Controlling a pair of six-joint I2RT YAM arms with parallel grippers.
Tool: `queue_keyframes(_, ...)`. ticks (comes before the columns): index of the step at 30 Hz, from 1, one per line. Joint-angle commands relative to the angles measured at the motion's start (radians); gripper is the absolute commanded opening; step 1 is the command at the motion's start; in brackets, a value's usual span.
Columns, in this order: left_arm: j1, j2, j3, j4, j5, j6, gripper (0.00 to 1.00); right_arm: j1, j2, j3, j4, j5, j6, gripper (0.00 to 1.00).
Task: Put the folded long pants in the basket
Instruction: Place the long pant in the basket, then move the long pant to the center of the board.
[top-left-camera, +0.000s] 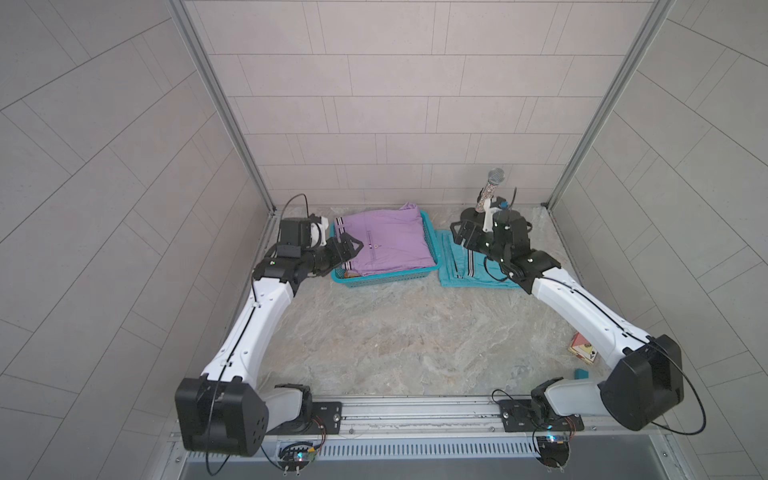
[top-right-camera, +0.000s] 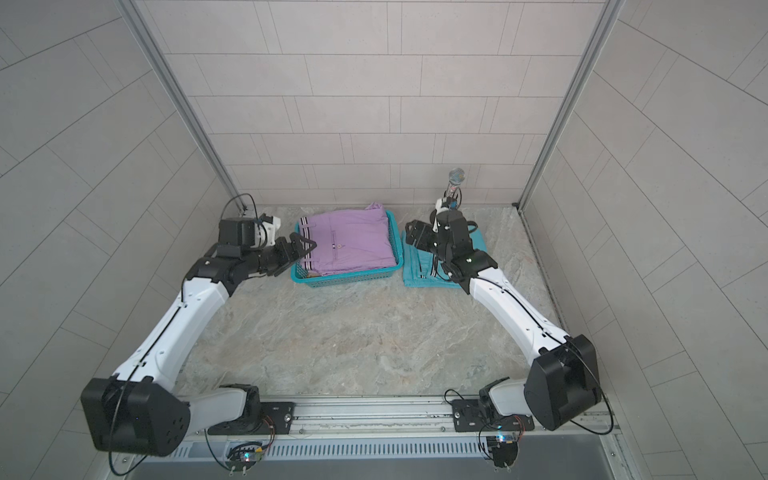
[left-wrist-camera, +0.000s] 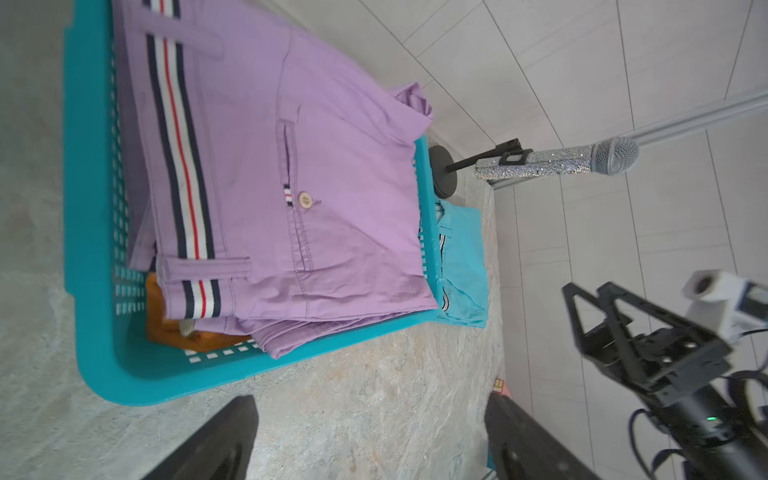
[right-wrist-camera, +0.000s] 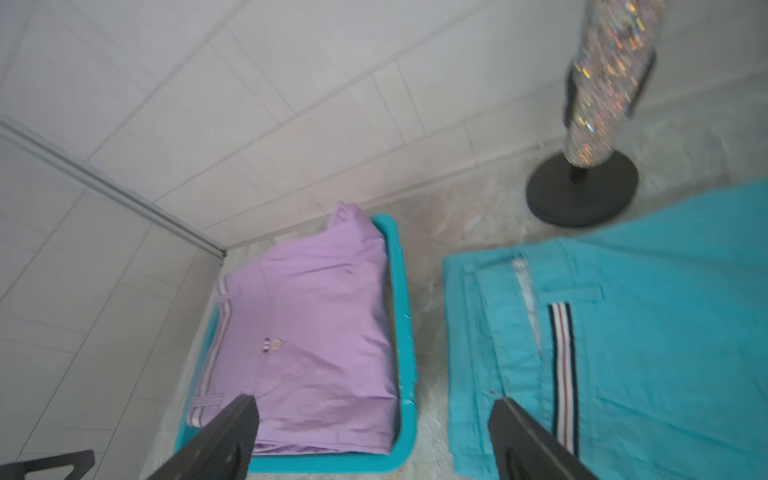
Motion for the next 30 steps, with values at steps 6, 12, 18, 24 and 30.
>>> queue_keyframes(6, 0.001, -0.038, -0.18, 0.074, -0.137, -0.091, 1.0, -0.117, -0.016, -0.367, 0.165, 0.097, 0.212, 0.92)
queue_keyframes(12, 0.0, -0.062, -0.184, 0.037, -0.18, -0.068, 1.0, -0.133, 0.118, -0.389, 0.246, 0.107, 0.233, 0.93)
queue_keyframes(18, 0.0, -0.062, -0.197, 0.073, -0.123, -0.117, 1.0, -0.175, 0.29, -0.364, 0.357, 0.102, 0.277, 0.92)
queue_keyframes(24, -0.004, 0.005, -0.224, 0.162, 0.022, -0.159, 1.0, -0.183, 0.388, -0.264, 0.313, 0.114, 0.269, 0.84)
queue_keyframes(30, -0.05, -0.009, -0.221, 0.129, 0.043, -0.089, 1.0, -0.184, 0.337, -0.306, 0.264, 0.067, 0.281, 0.0)
